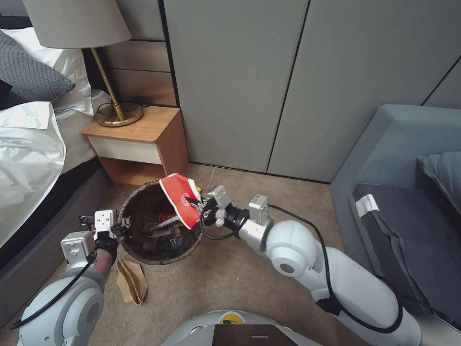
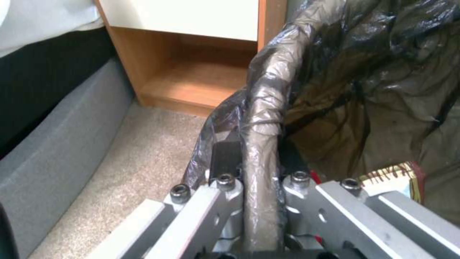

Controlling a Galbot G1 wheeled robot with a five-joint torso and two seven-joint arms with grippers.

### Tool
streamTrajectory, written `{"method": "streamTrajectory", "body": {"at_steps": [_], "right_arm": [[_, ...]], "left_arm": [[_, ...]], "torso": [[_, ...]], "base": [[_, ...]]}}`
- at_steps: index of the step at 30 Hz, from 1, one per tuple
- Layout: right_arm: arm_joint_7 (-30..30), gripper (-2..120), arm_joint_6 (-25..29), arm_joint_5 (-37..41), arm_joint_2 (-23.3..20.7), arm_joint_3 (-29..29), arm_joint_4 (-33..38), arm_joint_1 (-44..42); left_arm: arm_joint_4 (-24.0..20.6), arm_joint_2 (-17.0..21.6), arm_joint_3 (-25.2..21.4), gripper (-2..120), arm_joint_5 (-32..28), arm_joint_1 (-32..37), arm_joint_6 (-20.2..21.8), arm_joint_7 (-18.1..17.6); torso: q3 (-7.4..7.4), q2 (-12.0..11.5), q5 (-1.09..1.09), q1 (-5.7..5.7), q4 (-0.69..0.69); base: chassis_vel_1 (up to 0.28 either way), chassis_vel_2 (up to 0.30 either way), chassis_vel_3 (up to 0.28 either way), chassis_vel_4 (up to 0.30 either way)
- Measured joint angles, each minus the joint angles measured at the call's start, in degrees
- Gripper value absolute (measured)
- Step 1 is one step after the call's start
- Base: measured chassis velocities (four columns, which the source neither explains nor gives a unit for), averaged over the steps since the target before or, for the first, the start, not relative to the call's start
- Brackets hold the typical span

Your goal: Pick up the trash bin, then pick up the garbage from the floor and place it into the trash bin.

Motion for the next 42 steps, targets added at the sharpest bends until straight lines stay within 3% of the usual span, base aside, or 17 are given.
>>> {"method": "streamTrajectory", "body": {"at_steps": [19, 25, 27, 29, 42], "right_arm": [[6.79, 1, -2.43, 1.23, 5.62, -6.97, -4.06, 4.21], [9.46, 25, -3.15, 1.31, 7.34, -8.32, -4.81, 4.31], [9.93, 28, -3.24, 1.30, 7.70, -8.57, -4.97, 4.41], [10.50, 39, -3.70, 1.38, 8.44, -8.92, -5.20, 4.47], [11.13, 85, -4.04, 1.86, 8.11, -7.30, -4.63, 4.19]], "left_arm": [[0.00, -0.25, 0.46, 3, 0.37, -0.47, 0.03, 0.02], [0.14, -0.26, 0.48, 3, 0.35, -0.72, 0.03, 0.04], [0.18, -0.30, 0.50, 3, 0.35, -0.78, 0.03, 0.04], [0.26, -0.44, 0.53, 3, 0.33, -0.91, 0.03, 0.06], [0.53, -0.59, 0.54, 3, 0.27, -1.24, 0.02, 0.08]], "torso": [[0.00, 0.00, -0.01, 0.00, 0.00], [0.00, 0.00, 0.00, 0.00, 0.00], [0.00, 0.00, 0.00, 0.00, 0.00], [0.00, 0.00, 0.00, 0.00, 0.00], [0.00, 0.00, 0.00, 0.00, 0.00]], "base": [[0.000, 0.000, 0.000, 0.000], [0.000, 0.000, 0.000, 0.000], [0.000, 0.000, 0.000, 0.000], [0.000, 0.000, 0.000, 0.000], [0.000, 0.000, 0.000, 0.000]]}}
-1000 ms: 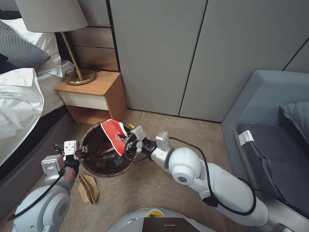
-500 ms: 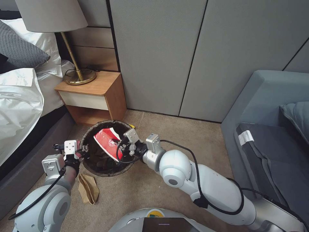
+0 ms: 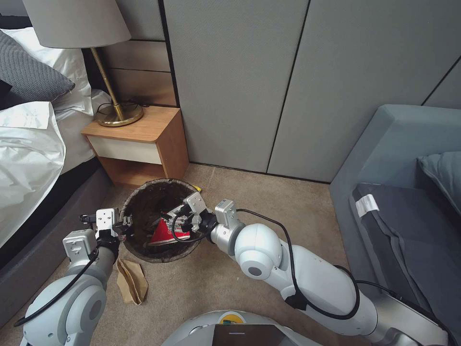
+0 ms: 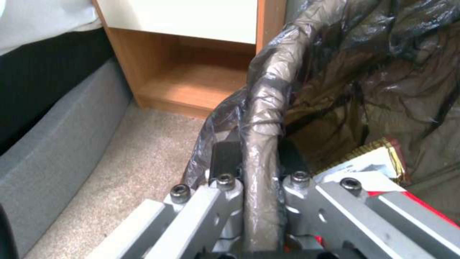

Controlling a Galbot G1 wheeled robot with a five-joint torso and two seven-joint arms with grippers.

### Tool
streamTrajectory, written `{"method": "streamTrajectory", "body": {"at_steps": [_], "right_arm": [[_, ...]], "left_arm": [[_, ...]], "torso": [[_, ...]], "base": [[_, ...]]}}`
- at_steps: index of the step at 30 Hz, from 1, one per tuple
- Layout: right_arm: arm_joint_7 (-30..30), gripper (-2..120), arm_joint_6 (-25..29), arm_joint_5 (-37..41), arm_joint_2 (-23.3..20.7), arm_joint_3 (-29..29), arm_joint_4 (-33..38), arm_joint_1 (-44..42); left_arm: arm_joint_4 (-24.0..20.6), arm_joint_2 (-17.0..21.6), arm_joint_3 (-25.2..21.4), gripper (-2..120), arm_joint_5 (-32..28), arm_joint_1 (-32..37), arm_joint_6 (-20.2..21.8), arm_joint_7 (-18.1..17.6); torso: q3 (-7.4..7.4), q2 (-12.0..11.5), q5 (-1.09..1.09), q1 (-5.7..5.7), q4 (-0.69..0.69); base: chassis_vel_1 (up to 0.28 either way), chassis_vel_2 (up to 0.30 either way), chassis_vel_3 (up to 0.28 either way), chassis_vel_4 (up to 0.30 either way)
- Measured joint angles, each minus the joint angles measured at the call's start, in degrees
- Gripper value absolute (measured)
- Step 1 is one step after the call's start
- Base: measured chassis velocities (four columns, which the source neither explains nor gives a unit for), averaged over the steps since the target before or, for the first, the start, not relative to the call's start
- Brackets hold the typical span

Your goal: Pick up the trash bin, then pick up the garbage from the floor and place it into the trash bin.

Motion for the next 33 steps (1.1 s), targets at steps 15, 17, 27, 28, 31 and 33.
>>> {"method": "streamTrajectory", "body": {"at_steps": [15, 17, 27, 28, 31, 33], "right_arm": [[-3.17, 100, 7.10, -5.29, -8.13, 15.19, 6.27, -8.34], [-3.96, 100, 8.87, -9.32, -8.89, 18.25, 6.48, -11.63], [-8.08, 100, 15.45, -24.06, -5.81, 37.33, 6.62, -29.78], [-8.60, 100, 16.22, -25.12, -4.70, 39.69, 6.61, -32.38], [-9.34, 100, 18.12, -28.05, -2.28, 43.41, 6.56, -36.23], [-10.53, 100, 19.63, -31.29, -0.02, 45.90, 6.28, -38.59]], "left_arm": [[0.19, 0.20, -0.54, 3, -0.21, 0.07, 0.00, 0.01], [0.19, 0.18, -0.65, 3, -0.23, 0.18, 0.00, 0.02], [0.39, 0.37, -1.47, 3, -0.61, 0.35, 0.00, 0.02], [0.47, 0.43, -1.49, 3, -0.63, 0.36, 0.00, 0.03], [0.64, 0.45, -1.52, 3, -0.64, 0.37, 0.00, 0.01], [0.73, 0.39, -1.52, 3, -0.64, 0.43, 0.00, 0.01]], "torso": [[0.00, 0.00, 0.02, 0.00, -0.01], [0.00, 0.00, 0.01, 0.00, -0.01], [-0.01, 0.00, 0.00, 0.00, -0.01], [-0.01, 0.00, 0.02, 0.00, -0.01], [0.00, 0.00, 0.00, 0.00, -0.01], [-0.01, 0.00, 0.01, 0.00, 0.00]], "base": [[0.000, 0.000, 0.000, 0.000], [0.000, 0.000, 0.000, 0.000], [0.000, 0.000, 0.000, 0.000], [0.000, 0.000, 0.000, 0.000], [0.000, 0.000, 0.000, 0.000], [0.000, 0.000, 0.000, 0.000]]}}
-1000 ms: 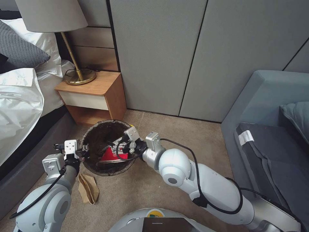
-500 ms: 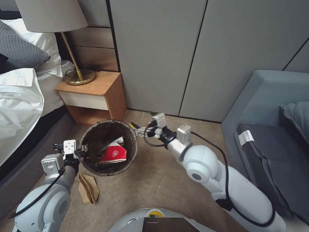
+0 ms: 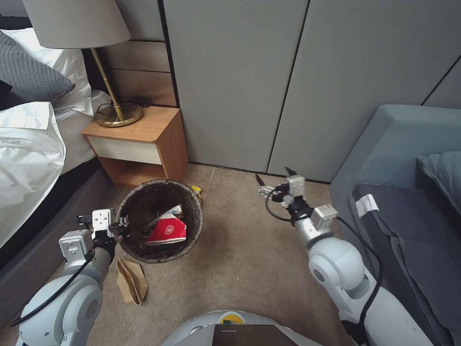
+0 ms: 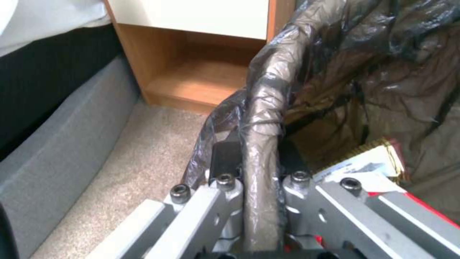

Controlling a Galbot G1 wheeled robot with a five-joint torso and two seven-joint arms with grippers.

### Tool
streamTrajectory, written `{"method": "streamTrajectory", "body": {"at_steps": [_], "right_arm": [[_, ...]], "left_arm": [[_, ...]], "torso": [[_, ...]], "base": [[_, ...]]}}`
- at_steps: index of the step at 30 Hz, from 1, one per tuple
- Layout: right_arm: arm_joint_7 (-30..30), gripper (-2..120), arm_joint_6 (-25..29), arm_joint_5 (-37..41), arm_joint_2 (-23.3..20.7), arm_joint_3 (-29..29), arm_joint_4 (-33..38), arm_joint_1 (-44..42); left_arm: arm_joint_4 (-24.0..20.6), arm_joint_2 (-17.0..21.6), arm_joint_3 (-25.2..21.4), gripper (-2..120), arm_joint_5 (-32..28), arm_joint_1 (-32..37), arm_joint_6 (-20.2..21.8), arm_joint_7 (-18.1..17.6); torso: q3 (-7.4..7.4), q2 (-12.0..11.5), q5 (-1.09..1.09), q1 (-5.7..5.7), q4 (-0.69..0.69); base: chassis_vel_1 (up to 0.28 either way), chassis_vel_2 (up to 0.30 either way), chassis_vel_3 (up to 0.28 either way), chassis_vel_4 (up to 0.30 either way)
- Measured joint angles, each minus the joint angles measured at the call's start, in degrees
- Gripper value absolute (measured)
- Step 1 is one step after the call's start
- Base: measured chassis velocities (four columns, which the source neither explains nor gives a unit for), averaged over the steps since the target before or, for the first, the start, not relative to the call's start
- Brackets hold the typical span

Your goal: Pick up the trash bin, then pick up the garbage from the floor and place it into the trash bin.

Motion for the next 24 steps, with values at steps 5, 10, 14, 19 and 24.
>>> {"method": "streamTrajectory", "body": {"at_steps": [5, 10, 14, 19, 24], "right_arm": [[-5.42, 100, 4.48, -7.73, 7.50, 7.14, -0.40, -6.06], [-6.86, 100, 6.21, -9.35, 11.24, 10.10, 0.34, -10.55], [-7.26, 100, 7.28, -10.04, 12.69, 10.94, 0.69, -12.93], [-7.10, 100, 7.76, -10.47, 13.28, 10.90, 0.75, -13.42], [-6.88, 100, 7.76, -10.44, 13.23, 11.22, 0.69, -13.27]], "left_arm": [[0.03, 0.19, -0.18, 3, 0.05, 0.43, 0.00, 0.08], [0.27, 0.94, -0.48, 3, 0.09, 0.51, 0.00, 0.18], [0.41, 0.92, -0.35, 3, -0.03, 0.42, 0.00, 0.17], [0.41, 0.39, -0.07, 3, -0.43, 0.43, 0.00, -0.36], [0.17, 0.37, -0.20, 3, -0.59, 0.63, 0.00, -0.61]], "torso": [[0.00, 0.00, -0.01, 0.00, 0.00], [0.00, 0.00, -0.02, 0.00, 0.00], [0.00, 0.00, -0.02, 0.00, -0.01], [0.00, 0.00, -0.01, 0.00, 0.00], [0.00, 0.00, -0.01, 0.00, 0.00]], "base": [[0.000, 0.000, 0.000, 0.000], [0.000, 0.000, 0.000, 0.000], [0.000, 0.000, 0.000, 0.000], [0.000, 0.000, 0.000, 0.000], [0.000, 0.000, 0.000, 0.000]]}}
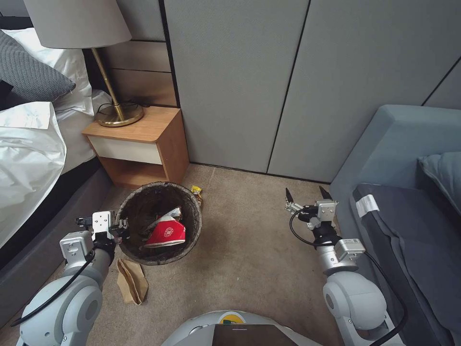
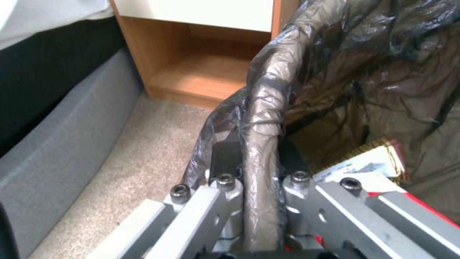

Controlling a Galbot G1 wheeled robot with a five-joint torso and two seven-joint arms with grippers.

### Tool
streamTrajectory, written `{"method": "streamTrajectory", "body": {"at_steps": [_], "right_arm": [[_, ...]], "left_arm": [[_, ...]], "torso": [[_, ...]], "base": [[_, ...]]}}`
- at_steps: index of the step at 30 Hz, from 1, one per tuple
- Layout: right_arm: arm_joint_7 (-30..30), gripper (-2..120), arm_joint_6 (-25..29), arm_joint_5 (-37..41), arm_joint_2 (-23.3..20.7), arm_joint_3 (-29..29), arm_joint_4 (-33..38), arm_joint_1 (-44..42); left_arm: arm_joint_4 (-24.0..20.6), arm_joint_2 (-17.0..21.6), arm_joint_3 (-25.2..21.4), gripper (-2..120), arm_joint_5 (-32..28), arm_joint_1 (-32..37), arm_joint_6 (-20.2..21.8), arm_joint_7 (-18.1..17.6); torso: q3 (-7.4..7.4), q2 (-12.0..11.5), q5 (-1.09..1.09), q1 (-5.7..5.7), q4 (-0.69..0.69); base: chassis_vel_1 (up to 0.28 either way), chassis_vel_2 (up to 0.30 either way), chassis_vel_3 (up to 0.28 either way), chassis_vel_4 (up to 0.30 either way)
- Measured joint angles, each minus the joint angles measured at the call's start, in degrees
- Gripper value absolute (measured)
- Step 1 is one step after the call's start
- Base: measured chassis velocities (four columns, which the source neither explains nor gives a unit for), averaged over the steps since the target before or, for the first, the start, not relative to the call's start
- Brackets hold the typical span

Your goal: Pick up the trash bin, then pick up the garbage from the floor and place it into the trash bin.

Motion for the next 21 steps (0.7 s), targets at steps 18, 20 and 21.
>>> {"method": "streamTrajectory", "body": {"at_steps": [18, 20, 21], "right_arm": [[0.98, 100, 0.05, 1.52, -0.27, 1.68, -0.95, 0.22], [1.10, 100, 0.05, 1.53, -0.27, 1.76, -1.04, 0.29], [1.16, 100, 0.02, 1.58, -0.27, 1.79, -1.04, 0.31]], "left_arm": [[-0.26, -0.45, -0.26, 3, -0.08, 0.34, 0.00, -1.09], [-0.21, -0.46, -0.24, 3, -0.07, 0.34, 0.00, -1.09], [-0.20, -0.45, -0.23, 3, -0.07, 0.34, 0.00, -1.09]], "torso": [[0.00, 0.00, 0.01, 0.00, -0.01], [0.00, 0.00, 0.01, 0.00, 0.00], [0.00, 0.00, 0.00, 0.00, 0.00]], "base": [[0.005, 0.006, 0.003, 0.008], [0.000, 0.000, 0.000, 0.000], [0.034, 0.032, 0.059, 0.053]]}}
